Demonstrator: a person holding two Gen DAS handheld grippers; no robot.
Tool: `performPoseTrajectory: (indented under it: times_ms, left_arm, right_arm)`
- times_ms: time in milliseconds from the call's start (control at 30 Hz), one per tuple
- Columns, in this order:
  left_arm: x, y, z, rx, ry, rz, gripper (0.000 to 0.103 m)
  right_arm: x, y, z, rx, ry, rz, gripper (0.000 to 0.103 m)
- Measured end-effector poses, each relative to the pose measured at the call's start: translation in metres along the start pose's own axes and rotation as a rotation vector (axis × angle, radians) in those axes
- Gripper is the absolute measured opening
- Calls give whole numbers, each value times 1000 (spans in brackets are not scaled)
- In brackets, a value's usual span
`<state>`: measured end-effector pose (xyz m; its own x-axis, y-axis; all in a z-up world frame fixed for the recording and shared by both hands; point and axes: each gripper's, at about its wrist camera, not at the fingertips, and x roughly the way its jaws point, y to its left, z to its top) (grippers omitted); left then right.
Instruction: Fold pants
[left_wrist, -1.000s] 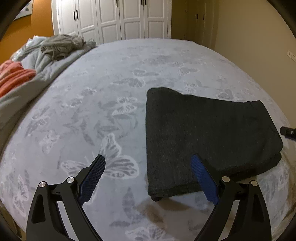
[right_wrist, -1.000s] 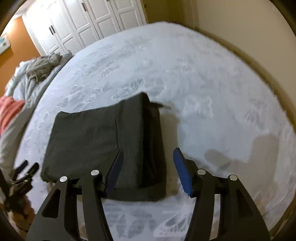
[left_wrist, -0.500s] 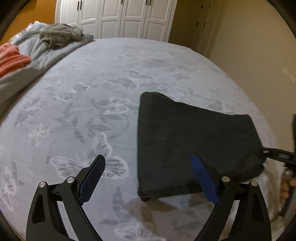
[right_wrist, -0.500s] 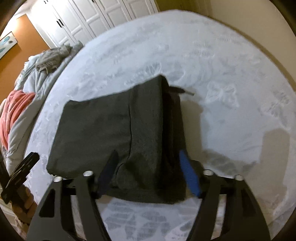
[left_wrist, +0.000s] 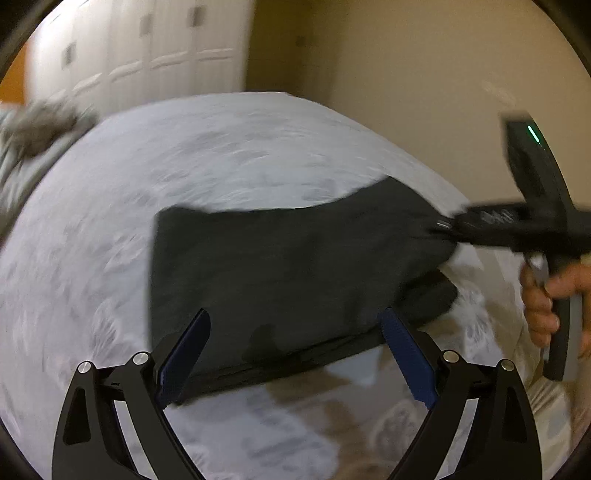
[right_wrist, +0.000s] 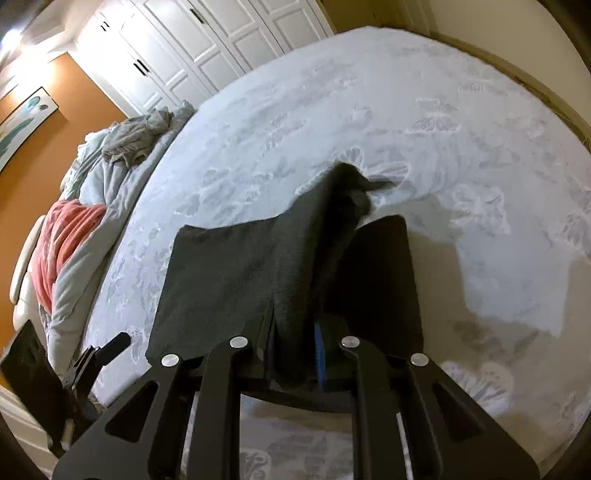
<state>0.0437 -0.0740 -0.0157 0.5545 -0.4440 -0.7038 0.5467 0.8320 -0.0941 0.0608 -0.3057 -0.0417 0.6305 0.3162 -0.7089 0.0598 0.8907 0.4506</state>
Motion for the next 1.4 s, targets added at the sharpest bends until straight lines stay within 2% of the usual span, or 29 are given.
performPoseTrajectory:
  times_ms: [100, 233, 300, 400, 500, 533, 567, 633, 700, 733, 767, 833, 867, 900, 933, 967, 1000, 1033, 1067, 1133, 1233, 1300, 1333, 1400]
  left_arm:
    - [19, -40, 12, 110, -27, 28, 92]
    - [62, -80, 20, 204, 32, 29, 92]
    - [78, -87, 19, 189, 36, 18, 91]
    - [89, -76, 19, 124, 103, -27, 91]
    - [62, -42, 22, 51, 91, -74, 92]
    - [49, -27, 23, 25, 75, -73, 92]
    - [33, -6, 24, -16, 53, -68, 92]
    - [10, 33, 21, -102, 12, -42, 92]
    - [6, 81, 15, -202, 27, 94, 92]
    - [14, 108, 7, -262, 76, 174, 92]
    - [23, 129, -1, -323, 118, 201, 92]
    - [38, 162, -15, -454, 176, 176, 92]
    - [50, 180, -27, -575, 219, 107, 90]
    - [60, 192, -36, -670, 236, 43, 89]
    - [57, 193, -35, -679, 206, 44, 89]
    - [57, 186, -27, -617, 181, -18, 70]
    - [61, 178, -23, -583, 196, -114, 7]
    - [68, 173, -22, -584, 243, -187, 9]
    - [64, 171, -22, -604, 224, -157, 8]
    - [47, 165, -17, -585, 188, -143, 7]
    - [-4, 162, -12, -603, 145, -243, 7]
    - [-37, 153, -22, -543, 133, -184, 7]
    - [-43, 151, -31, -532, 145, -159, 8]
    - [-40, 151, -54, -518, 209, -55, 10]
  right_arm:
    - [-4, 4, 1, -17, 3, 45, 15]
    - [-9, -1, 5, 6, 9, 113, 15]
    - [-8, -9, 7, 26, 22, 127, 15]
    - [-3, -21, 6, 22, 40, 49, 18]
    - [1, -40, 2, 11, 75, -71, 20]
    - [2, -45, 0, 12, 83, -87, 28]
    - [2, -49, -2, 16, 85, -94, 46]
    - [3, -54, -6, 27, 78, -131, 62]
    - [8, -53, -8, 11, 79, -148, 63]
    - [12, -52, -9, 13, 91, -138, 65]
    - [18, -52, -10, 23, 104, -126, 65]
    - [29, -51, -12, 47, 126, -106, 67]
    - [33, -50, -14, 57, 134, -99, 65]
    - [38, -48, -15, 65, 132, -101, 62]
    - [39, -44, -16, 63, 126, -103, 51]
    - [40, -41, -16, 52, 122, -99, 40]
    - [40, -37, -14, 49, 113, -88, 34]
    - [38, -34, -13, 51, 102, -81, 30]
    - [33, -28, -11, 39, 85, -85, 28]
    - [20, -18, -8, 21, 44, -53, 27]
    - [-18, -1, -10, -18, -28, 70, 26]
    - [-30, 2, -20, -46, -15, 118, 27]
    - [-27, 1, -29, -67, 29, 117, 31]
    - [-9, -4, -43, -102, 128, 26, 41]
